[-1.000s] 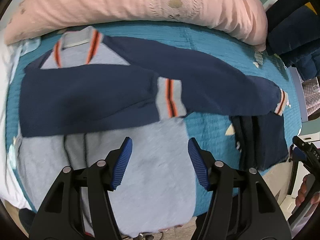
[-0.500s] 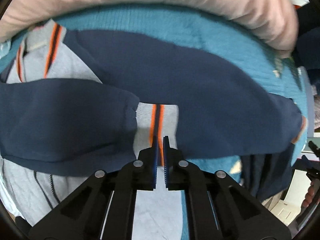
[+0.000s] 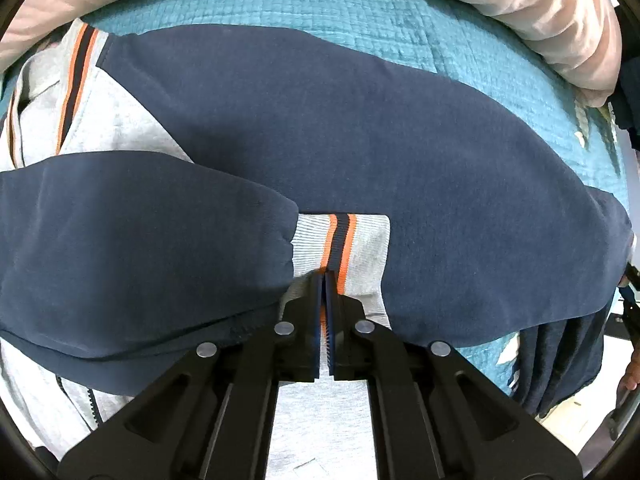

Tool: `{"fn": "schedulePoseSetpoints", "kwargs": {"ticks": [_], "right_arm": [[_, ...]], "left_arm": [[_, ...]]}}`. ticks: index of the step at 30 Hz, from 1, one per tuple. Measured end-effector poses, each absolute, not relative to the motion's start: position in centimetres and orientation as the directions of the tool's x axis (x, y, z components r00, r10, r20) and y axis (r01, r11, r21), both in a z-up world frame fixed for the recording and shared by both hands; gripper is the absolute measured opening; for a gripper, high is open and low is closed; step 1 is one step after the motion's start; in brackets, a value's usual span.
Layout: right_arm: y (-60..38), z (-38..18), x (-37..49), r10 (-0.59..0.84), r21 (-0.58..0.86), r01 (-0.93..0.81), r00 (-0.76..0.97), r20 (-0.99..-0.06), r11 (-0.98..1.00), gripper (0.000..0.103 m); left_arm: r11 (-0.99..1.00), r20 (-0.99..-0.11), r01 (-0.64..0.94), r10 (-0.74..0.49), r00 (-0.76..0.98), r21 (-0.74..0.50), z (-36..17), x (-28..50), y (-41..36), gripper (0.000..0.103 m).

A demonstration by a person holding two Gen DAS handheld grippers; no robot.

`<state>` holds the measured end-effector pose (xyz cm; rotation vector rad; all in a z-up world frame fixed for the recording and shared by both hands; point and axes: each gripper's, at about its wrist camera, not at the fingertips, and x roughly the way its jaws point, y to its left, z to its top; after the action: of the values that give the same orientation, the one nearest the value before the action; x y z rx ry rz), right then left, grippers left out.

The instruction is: Fold large clothes

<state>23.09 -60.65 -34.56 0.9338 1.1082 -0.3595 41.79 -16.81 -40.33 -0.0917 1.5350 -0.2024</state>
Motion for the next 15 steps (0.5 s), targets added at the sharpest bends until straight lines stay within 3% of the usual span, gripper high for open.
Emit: {"fn": "schedulePoseSetpoints", "kwargs": {"ticks": [7, 15], "right_arm": [[-59.2, -31.4, 22.1, 0.160, 0.456, 0.622, 0.472, -0.867, 0.637, 0.013], [-56.0, -25.9, 21.2, 0.184, 0.500, 0.538, 0.534, -0.825, 0.679, 0.013]], "left_arm": [[0.975, -0.977, 0.060, -0.213, 0.006, -0.212, -39.6, 42.0, -16.1, 0.003], [0.962, -0.966, 0.141, -0.247, 0.082, -0.234, -32.9, 40.3, -17.0, 0.003]]}}
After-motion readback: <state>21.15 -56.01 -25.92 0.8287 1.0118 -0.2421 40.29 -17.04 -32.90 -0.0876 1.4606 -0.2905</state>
